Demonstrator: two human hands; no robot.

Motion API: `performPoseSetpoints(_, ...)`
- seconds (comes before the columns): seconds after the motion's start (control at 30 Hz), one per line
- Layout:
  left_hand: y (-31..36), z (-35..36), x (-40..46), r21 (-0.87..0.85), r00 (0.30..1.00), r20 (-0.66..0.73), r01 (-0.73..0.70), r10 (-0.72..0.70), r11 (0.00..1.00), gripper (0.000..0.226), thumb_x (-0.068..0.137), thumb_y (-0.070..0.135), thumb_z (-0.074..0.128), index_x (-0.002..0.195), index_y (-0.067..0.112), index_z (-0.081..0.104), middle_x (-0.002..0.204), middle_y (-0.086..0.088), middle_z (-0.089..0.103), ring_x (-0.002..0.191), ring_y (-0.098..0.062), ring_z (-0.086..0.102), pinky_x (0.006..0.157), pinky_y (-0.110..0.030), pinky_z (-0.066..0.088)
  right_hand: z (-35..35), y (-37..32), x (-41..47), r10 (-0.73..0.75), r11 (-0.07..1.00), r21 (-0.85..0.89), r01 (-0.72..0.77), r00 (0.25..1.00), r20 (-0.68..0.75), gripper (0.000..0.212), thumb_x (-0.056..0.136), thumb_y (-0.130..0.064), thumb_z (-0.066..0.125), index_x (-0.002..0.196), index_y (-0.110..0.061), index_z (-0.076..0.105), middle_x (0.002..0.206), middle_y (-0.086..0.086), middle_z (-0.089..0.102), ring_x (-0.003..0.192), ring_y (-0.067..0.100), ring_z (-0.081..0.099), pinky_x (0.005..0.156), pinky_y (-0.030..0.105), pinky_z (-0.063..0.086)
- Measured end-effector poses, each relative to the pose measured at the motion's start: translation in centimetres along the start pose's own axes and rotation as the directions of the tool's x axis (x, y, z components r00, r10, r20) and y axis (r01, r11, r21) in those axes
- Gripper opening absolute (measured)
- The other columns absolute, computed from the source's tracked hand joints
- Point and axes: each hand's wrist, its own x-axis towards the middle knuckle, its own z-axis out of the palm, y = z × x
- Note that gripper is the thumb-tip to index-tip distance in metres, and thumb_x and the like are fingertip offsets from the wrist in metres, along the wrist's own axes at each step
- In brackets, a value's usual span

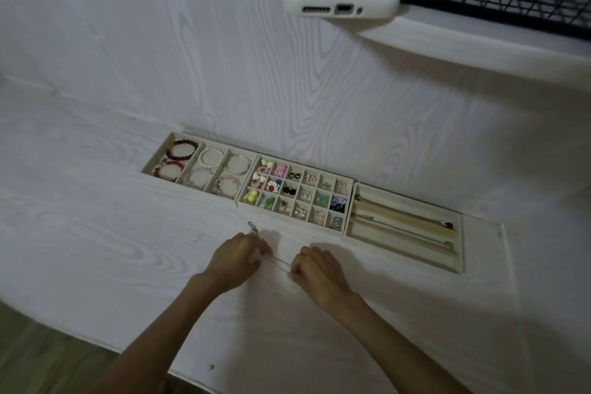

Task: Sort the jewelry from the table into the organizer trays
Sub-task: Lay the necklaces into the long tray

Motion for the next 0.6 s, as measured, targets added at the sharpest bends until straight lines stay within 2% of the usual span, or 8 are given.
performPoseSetpoints(0.1,1.1,-0.1,0.2,-0.049,0.998,0.066,-0.015,0.019,0.999,0.031,0.087,0.018,0.062,0.116,0.029,0.063,0.119,0.009,0.057,0.104,-0.009,0.053,0.081,-0.02,0.043,-0.2,0.3,-0.2,-0.073,0.993,-0.087,0.077,0.996,0.048,0.022,0.096,-0.027,0.049,0.098,-0.013,0.066,0.106,0.003,0.06,0.099,0.022,0.053,0.083,0.031,0.035)
performPoseSetpoints(0.27,2.7,0.7,0.3,-0.009,0.984,0.156,-0.08,0.081,0.997,0.026,0.088,0.02,0.061,0.112,0.029,0.065,0.115,0.007,0.059,0.098,-0.01,0.056,0.076,-0.02,0.041,-1.2,1.2,-0.6,-0.07,0.997,-0.035,0.074,0.991,0.111,0.026,0.087,-0.031,0.062,0.108,-0.017,0.067,0.106,0.0,0.06,0.098,0.02,0.054,0.076,0.028,0.036)
performPoseSetpoints(0.4,2.8,1.0,0.2,-0.041,0.988,0.146,-0.042,0.048,0.998,0.026,0.09,0.015,0.058,0.113,0.025,0.065,0.117,0.004,0.059,0.103,-0.012,0.057,0.08,-0.022,0.043,-1.7,1.5,-0.5,-0.096,0.991,-0.081,0.107,0.987,0.132,0.021,0.089,-0.035,0.059,0.097,-0.019,0.07,0.1,-0.001,0.062,0.094,0.02,0.055,0.077,0.029,0.036)
performPoseSetpoints(0.5,2.5,1.0,0.0,-0.082,0.982,0.191,0.01,0.006,0.997,0.031,0.087,0.015,0.061,0.114,0.028,0.062,0.12,0.007,0.056,0.102,-0.011,0.056,0.08,-0.021,0.042,-1.3,1.3,-0.5,-0.186,0.945,-0.246,0.215,0.973,0.138,0.02,0.091,-0.032,0.057,0.094,-0.015,0.067,0.097,0.003,0.061,0.092,0.023,0.056,0.083,0.033,0.036)
performPoseSetpoints(0.57,2.7,1.1,0.0,-0.11,0.975,0.221,0.037,-0.012,0.993,0.035,0.084,0.016,0.064,0.116,0.03,0.061,0.123,0.008,0.055,0.102,-0.011,0.057,0.081,-0.023,0.044,-1.1,0.9,-0.8,-0.222,0.857,-0.436,0.275,0.96,0.169,0.014,0.075,-0.027,0.075,0.082,-0.018,0.067,0.081,0.0,0.06,0.076,0.02,0.058,0.072,0.03,0.039)
performPoseSetpoints(0.6,2.8,1.2,0.1,-0.118,0.972,0.235,0.042,-0.013,0.992,0.037,0.084,0.017,0.065,0.118,0.03,0.06,0.124,0.007,0.054,0.102,-0.011,0.057,0.081,-0.023,0.044,-0.9,0.7,-1.0,-0.223,0.831,-0.484,0.276,0.961,0.164,0.022,0.061,-0.019,0.082,0.075,-0.02,0.065,0.074,-0.002,0.058,0.068,0.018,0.057,0.066,0.028,0.04)
